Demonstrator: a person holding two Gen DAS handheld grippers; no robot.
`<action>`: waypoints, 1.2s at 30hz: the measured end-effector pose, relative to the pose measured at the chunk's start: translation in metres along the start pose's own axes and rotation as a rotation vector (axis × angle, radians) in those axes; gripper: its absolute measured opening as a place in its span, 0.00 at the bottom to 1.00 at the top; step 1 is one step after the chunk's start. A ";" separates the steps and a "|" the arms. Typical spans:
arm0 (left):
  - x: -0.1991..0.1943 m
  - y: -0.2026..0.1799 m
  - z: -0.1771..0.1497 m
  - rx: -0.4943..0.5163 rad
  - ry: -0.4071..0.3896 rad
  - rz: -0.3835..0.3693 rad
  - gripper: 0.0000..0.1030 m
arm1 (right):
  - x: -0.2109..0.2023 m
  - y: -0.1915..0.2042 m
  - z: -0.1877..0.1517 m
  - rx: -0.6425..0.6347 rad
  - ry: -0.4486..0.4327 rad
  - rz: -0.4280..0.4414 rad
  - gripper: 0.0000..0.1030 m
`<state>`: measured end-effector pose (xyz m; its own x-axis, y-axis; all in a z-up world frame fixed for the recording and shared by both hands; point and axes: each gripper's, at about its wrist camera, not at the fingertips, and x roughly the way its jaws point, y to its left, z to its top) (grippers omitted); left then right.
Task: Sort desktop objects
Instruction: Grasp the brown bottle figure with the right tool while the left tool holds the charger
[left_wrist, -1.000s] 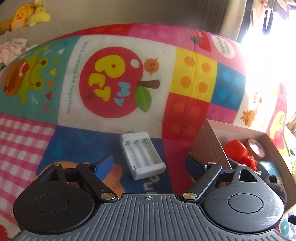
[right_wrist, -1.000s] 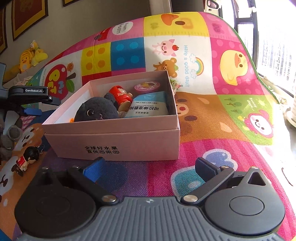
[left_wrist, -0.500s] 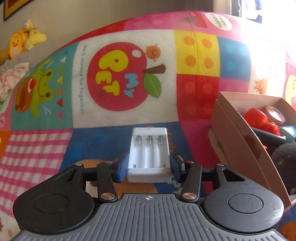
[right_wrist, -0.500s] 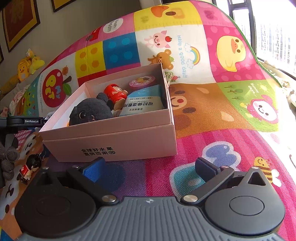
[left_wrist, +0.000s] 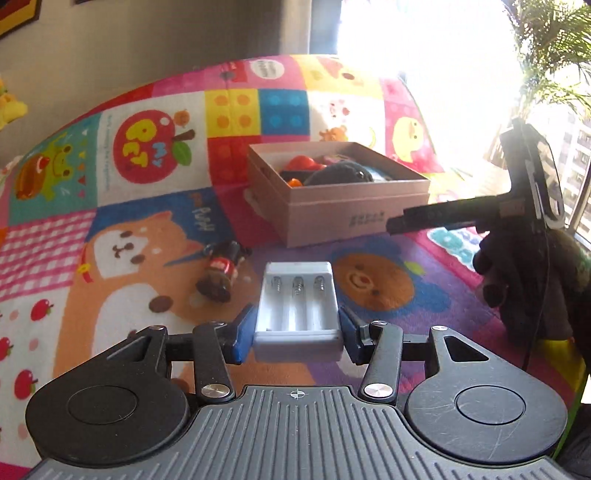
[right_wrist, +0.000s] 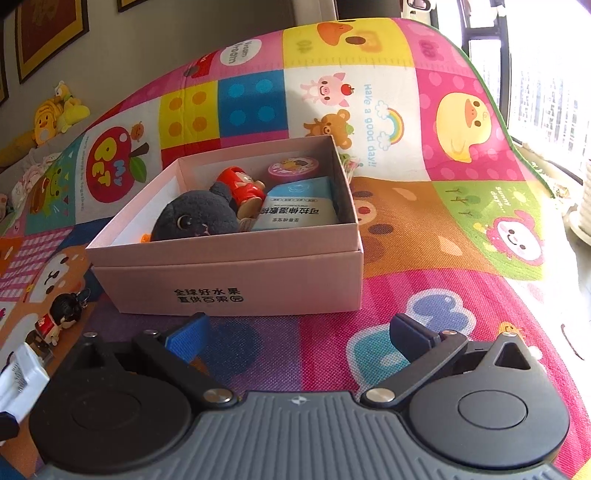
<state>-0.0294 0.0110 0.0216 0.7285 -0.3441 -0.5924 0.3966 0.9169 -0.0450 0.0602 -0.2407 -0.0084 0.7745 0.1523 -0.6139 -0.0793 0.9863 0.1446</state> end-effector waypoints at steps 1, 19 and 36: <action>-0.001 -0.001 -0.006 -0.005 0.006 0.004 0.52 | -0.005 0.009 0.000 -0.030 -0.007 0.034 1.00; -0.008 0.021 -0.036 -0.111 0.040 -0.001 0.89 | 0.058 0.199 0.014 -0.504 0.185 0.256 0.91; 0.005 -0.005 -0.029 -0.060 0.069 -0.082 0.94 | -0.064 0.044 -0.022 -0.302 0.032 0.066 0.66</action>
<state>-0.0438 0.0104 -0.0040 0.6538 -0.4060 -0.6385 0.4176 0.8973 -0.1430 -0.0067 -0.2060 0.0200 0.7414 0.2136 -0.6361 -0.3155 0.9476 -0.0495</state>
